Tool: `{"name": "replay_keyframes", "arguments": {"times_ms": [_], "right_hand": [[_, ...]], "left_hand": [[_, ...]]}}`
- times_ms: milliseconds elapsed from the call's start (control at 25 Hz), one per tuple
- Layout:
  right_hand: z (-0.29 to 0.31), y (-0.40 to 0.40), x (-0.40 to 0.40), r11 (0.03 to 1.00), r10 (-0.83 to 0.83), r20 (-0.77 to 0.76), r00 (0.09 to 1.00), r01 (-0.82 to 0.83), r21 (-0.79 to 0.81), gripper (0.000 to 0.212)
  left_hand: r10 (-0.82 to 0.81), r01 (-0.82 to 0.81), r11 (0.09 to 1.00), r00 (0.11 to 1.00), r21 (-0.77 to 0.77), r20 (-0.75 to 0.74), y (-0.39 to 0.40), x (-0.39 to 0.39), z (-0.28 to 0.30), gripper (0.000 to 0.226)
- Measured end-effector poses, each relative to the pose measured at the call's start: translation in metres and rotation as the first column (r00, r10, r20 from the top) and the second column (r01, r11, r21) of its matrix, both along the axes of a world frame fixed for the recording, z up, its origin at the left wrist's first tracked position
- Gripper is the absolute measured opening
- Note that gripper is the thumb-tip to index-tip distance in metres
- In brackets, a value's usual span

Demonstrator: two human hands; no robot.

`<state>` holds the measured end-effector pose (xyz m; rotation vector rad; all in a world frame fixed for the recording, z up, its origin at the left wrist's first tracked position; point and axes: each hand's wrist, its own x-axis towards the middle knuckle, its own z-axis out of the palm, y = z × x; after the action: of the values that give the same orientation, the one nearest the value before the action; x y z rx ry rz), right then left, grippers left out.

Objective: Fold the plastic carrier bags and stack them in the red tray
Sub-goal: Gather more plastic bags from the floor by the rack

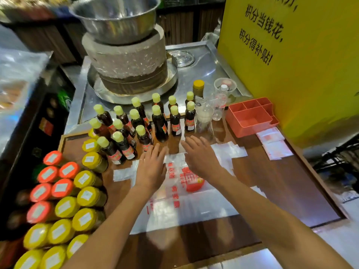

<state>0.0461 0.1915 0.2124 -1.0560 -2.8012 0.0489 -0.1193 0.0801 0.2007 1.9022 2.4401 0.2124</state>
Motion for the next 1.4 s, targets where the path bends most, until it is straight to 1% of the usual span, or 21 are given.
{"name": "replay_keyframes", "arguments": {"times_ms": [120,240,360,520,720,800,920,1040,1200,1320,1400], "right_hand": [[0.028,-0.040,-0.010,0.995,0.054,-0.133,0.990,-0.043,0.085,0.044],[0.055,-0.073,-0.026,0.992,0.098,-0.104,0.990,-0.089,0.087,0.051],[0.081,-0.109,-0.047,0.977,0.161,-0.129,0.979,-0.139,0.161,0.053],[0.097,-0.153,-0.085,0.971,0.209,-0.194,0.958,-0.181,0.156,0.052],[0.108,-0.216,-0.154,0.947,0.309,-0.167,0.936,-0.287,0.146,0.053],[0.113,-0.240,-0.191,0.932,0.349,-0.176,0.920,-0.323,0.163,0.051],[0.128,-0.287,-0.253,0.895,0.439,-0.215,0.872,-0.402,0.194,0.051],[0.147,-0.347,-0.319,0.861,0.507,-0.244,0.827,-0.472,0.188,0.056],[0.148,-0.423,-0.385,0.796,0.605,-0.251,0.756,-0.581,0.169,0.054],[0.148,-0.485,-0.428,0.716,0.698,-0.211,0.685,-0.675,0.177,0.052],[0.152,-0.528,-0.456,0.642,0.766,-0.189,0.614,-0.746,0.176,0.053]], "left_hand": [[0.010,-0.007,0.999,0.999,0.045,-0.051,-0.038,0.000,0.030,0.060],[0.028,-0.020,0.995,0.996,0.100,-0.086,-0.075,-0.005,0.052,0.060],[0.067,-0.048,0.988,0.991,0.148,-0.120,-0.111,-0.020,0.070,0.062],[0.161,-0.135,0.974,0.976,0.180,-0.143,-0.153,-0.044,0.087,0.063],[0.276,-0.224,0.936,0.946,0.271,-0.173,-0.222,-0.109,0.105,0.063],[0.319,-0.252,0.922,0.925,0.295,-0.208,-0.259,-0.142,0.110,0.057],[0.390,-0.308,0.897,0.888,0.317,-0.243,-0.321,-0.190,0.119,0.059],[0.463,-0.373,0.856,0.861,0.358,-0.211,-0.389,-0.243,0.127,0.059],[0.570,-0.476,0.802,0.790,0.361,-0.224,-0.484,-0.289,0.127,0.063],[0.670,-0.586,0.732,0.712,0.348,-0.210,-0.567,-0.310,0.121,0.060],[0.752,-0.663,0.649,0.632,0.373,-0.186,-0.619,-0.319,0.118,0.062]]}}
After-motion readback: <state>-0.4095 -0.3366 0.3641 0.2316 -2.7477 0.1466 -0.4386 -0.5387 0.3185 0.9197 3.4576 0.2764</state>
